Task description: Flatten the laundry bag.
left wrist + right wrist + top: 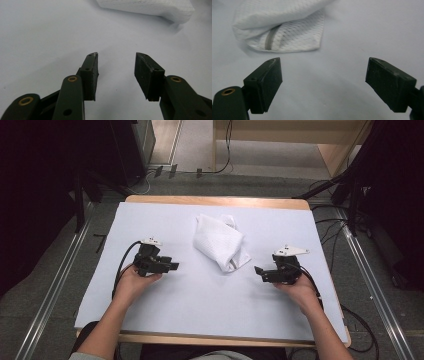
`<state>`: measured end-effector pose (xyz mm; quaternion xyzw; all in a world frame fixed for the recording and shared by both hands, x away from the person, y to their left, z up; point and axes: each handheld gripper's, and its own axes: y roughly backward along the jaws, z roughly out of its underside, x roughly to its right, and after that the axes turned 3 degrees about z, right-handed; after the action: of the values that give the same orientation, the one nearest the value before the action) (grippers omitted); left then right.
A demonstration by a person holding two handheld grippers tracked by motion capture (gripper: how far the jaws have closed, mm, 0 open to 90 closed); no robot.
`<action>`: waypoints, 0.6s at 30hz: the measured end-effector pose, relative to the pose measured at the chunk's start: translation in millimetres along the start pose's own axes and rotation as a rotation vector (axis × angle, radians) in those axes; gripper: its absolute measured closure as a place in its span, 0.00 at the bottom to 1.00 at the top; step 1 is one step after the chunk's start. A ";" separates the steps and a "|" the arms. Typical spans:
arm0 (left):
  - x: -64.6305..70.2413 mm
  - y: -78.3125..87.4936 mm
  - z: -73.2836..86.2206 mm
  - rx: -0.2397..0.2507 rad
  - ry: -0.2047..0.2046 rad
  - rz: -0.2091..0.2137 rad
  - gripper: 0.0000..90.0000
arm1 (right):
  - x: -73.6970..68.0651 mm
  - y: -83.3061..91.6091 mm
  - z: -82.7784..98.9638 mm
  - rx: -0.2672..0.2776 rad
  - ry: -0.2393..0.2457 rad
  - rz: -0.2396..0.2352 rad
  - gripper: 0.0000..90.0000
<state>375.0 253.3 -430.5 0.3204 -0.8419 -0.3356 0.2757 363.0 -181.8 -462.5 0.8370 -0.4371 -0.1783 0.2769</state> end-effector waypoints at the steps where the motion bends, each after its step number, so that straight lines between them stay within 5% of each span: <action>1: -0.7 0.2 -0.2 0.000 -0.002 0.001 0.63 | -1.5 1.1 -0.9 0.006 0.003 0.000 0.16; 7: -3.6 -0.6 -2.4 -0.015 0.046 0.013 0.64 | -5.3 5.9 -3.5 0.011 -0.002 0.005 0.20; 18: -7.8 2.4 -4.3 -0.013 0.007 0.005 0.49 | -1.6 9.7 -2.0 -0.013 -0.044 -0.039 0.40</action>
<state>382.0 258.7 -428.0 0.3174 -0.8395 -0.3393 0.2816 357.0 -184.4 -454.8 0.8393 -0.4254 -0.2049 0.2694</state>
